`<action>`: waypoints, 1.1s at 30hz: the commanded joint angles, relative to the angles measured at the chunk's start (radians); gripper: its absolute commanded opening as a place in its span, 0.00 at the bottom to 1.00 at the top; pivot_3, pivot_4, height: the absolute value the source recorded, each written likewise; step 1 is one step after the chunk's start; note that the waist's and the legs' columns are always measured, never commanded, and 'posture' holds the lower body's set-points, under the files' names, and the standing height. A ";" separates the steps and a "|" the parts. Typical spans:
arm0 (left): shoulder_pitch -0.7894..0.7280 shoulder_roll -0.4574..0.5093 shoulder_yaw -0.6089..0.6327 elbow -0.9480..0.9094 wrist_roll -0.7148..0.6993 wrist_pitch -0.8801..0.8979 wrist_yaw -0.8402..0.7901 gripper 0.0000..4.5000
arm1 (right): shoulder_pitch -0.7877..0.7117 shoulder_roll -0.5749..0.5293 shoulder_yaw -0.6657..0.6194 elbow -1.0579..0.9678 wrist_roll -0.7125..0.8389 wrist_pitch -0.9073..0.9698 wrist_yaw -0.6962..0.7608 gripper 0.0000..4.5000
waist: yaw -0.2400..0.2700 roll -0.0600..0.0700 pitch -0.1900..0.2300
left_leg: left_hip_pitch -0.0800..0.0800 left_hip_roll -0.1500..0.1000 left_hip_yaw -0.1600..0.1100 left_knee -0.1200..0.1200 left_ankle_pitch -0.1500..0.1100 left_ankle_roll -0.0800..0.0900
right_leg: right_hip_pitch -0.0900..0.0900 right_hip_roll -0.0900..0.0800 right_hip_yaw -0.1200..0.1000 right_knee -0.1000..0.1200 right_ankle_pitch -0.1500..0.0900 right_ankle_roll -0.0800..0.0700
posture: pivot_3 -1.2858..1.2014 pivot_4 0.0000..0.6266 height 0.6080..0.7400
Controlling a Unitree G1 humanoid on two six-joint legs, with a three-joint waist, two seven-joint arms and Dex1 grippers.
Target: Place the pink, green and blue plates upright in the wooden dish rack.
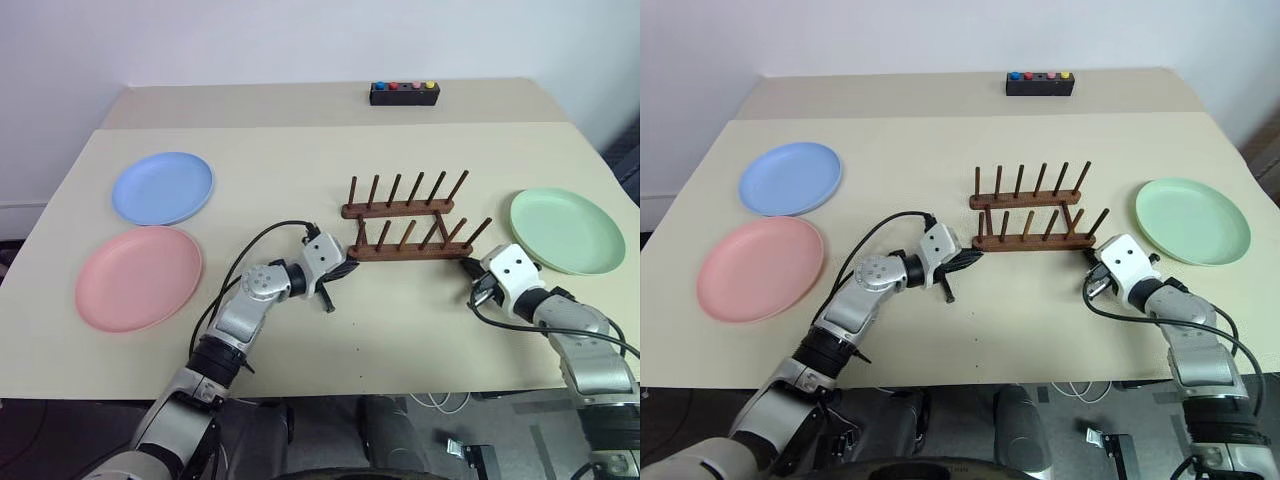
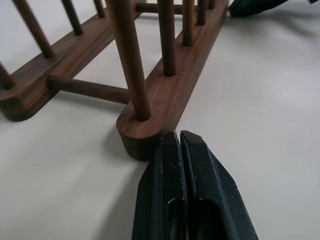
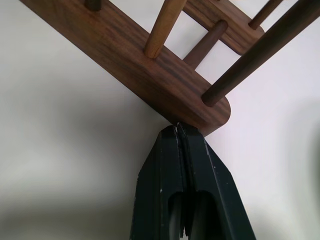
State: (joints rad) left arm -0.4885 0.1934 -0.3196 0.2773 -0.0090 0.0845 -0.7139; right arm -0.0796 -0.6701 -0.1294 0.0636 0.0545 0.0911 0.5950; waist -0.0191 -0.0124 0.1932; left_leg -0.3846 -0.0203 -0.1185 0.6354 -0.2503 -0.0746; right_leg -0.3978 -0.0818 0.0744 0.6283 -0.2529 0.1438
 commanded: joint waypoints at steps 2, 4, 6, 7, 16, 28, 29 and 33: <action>-0.030 0.002 0.034 0.035 0.010 -0.031 0.038 0.01 | -0.025 0.013 0.011 0.015 -0.011 -0.027 -0.010 0.00 | 0.002 0.000 0.000 | 0.000 0.000 0.000 0.000 0.000 0.000 | 0.000 0.000 0.000 0.000 0.000 0.000 | 0.52 0.24 1.00; -0.043 0.004 0.041 0.057 0.014 -0.045 0.058 0.01 | -0.031 0.018 0.017 0.017 -0.014 -0.035 -0.013 0.00 | 0.001 0.000 0.000 | 0.000 0.000 0.000 0.000 0.000 0.000 | 0.000 0.000 0.000 0.000 0.000 0.000 | 0.52 0.24 1.00; -0.052 0.005 0.046 0.078 0.020 -0.057 0.074 0.01 | -0.034 0.022 0.018 0.019 -0.017 -0.039 -0.015 0.00 | 0.001 0.000 0.000 | 0.000 0.000 0.000 0.000 0.000 0.000 | 0.000 0.000 0.000 0.000 0.000 0.000 | 0.52 0.24 1.00; -0.055 0.004 0.049 0.086 0.020 -0.057 0.078 0.01 | -0.035 0.024 0.017 0.019 -0.017 -0.040 -0.015 0.00 | 0.001 0.000 0.000 | 0.000 0.000 0.000 0.000 0.000 0.000 | 0.000 0.000 0.000 0.000 0.000 0.000 | 0.52 0.24 1.00; -0.034 0.001 0.045 0.046 -0.014 -0.058 0.032 0.01 | -0.015 0.018 0.013 0.000 -0.010 -0.053 -0.008 0.00 | 0.002 0.000 0.000 | 0.000 0.000 0.000 -0.001 0.000 0.000 | 0.000 0.000 0.000 0.000 0.000 0.000 | 0.52 0.24 1.00; 0.038 0.070 0.091 -0.146 -0.100 0.076 -0.056 0.13 | 0.115 -0.045 -0.073 -0.224 0.162 0.040 0.146 0.11 | 0.000 0.000 0.000 | 0.000 0.000 0.000 -0.002 0.000 0.000 | -0.001 0.000 0.000 0.000 0.000 0.000 | 0.52 0.24 1.00; 0.043 0.077 0.099 -0.165 -0.112 0.095 -0.062 0.19 | 0.111 -0.043 -0.080 -0.247 0.190 0.062 0.155 0.18 | -0.001 0.000 0.000 | 0.000 0.000 0.000 -0.002 0.000 0.000 | 0.000 0.000 0.000 0.000 0.000 0.000 | 0.52 0.24 1.00; 0.071 0.120 0.185 -0.314 -0.221 0.209 -0.079 0.64 | 0.106 -0.047 -0.045 -0.374 0.259 0.130 0.209 0.62 | 0.000 0.000 0.000 | 0.000 0.000 0.000 -0.002 0.000 0.000 | -0.001 0.000 0.000 0.000 0.000 0.000 | 0.52 0.24 1.00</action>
State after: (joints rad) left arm -0.4204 0.2954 -0.1919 0.0486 -0.1785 0.2621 -0.7871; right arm 0.0340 -0.7030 -0.1763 -0.2467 0.2824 0.2056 0.7861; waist -0.0190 -0.0123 0.1935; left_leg -0.3848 -0.0201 -0.1188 0.6333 -0.2503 -0.0746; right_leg -0.3986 -0.0818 0.0744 0.6283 -0.2532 0.1438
